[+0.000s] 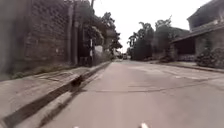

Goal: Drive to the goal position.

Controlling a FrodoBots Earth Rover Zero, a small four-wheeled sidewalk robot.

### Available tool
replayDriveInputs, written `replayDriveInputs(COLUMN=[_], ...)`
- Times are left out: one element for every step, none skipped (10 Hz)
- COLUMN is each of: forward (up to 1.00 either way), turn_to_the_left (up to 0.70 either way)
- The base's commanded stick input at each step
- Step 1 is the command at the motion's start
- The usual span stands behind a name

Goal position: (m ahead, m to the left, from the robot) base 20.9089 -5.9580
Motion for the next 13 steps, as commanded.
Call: replayDriveInputs(forward=[0.7,0.7,0.7,0.7,0.7,0.7,0.7,0.7,0.7,0.7,0.7,0.7,0.7], turn_to_the_left=[0.0,0.0,0.0,0.0,0.0,0.0,-0.35,-0.35,-0.32,-0.13,0.0,0.0,0.0])
